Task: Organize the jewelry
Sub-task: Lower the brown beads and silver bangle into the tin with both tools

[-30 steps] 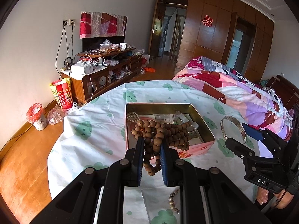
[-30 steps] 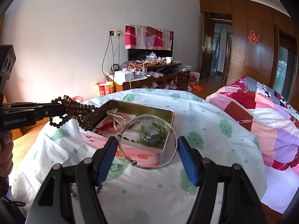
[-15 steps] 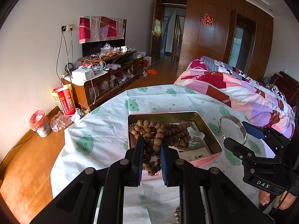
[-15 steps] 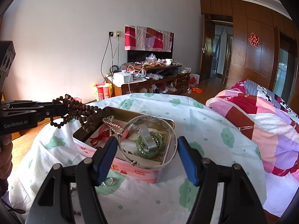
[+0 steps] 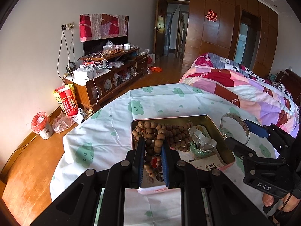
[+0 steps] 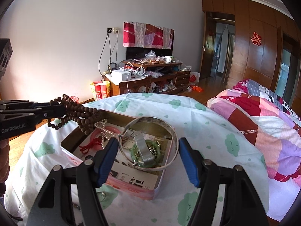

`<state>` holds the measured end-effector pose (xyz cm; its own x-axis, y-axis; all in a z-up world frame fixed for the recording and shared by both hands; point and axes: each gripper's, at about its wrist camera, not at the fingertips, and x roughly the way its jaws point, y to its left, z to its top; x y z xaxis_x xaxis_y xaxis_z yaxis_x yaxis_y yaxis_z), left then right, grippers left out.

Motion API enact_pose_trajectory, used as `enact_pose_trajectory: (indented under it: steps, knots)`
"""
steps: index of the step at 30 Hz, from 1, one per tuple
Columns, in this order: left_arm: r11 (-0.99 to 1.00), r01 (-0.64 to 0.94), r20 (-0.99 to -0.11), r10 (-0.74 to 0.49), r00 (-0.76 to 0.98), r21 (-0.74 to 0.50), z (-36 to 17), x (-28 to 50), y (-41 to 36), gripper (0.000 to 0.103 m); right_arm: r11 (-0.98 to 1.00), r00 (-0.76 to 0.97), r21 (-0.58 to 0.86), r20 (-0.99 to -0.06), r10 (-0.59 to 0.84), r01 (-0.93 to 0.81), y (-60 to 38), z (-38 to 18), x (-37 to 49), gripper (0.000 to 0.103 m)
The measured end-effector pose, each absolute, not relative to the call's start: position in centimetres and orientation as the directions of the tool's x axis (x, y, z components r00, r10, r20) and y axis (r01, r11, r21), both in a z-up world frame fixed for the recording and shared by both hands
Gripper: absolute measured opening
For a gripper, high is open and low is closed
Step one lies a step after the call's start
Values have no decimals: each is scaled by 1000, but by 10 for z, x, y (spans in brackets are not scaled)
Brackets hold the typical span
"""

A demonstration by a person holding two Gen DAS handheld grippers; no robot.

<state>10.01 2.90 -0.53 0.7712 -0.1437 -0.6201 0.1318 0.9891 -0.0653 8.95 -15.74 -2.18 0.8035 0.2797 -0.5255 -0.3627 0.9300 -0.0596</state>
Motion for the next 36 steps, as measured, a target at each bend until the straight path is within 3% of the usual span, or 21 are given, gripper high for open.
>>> enact_pose_trajectory:
  steps: [36]
  knots:
    - [993, 117, -686, -105, 720, -29, -40, 132, 19, 16, 905, 763, -113, -586, 272, -409, -120, -51, 112, 69]
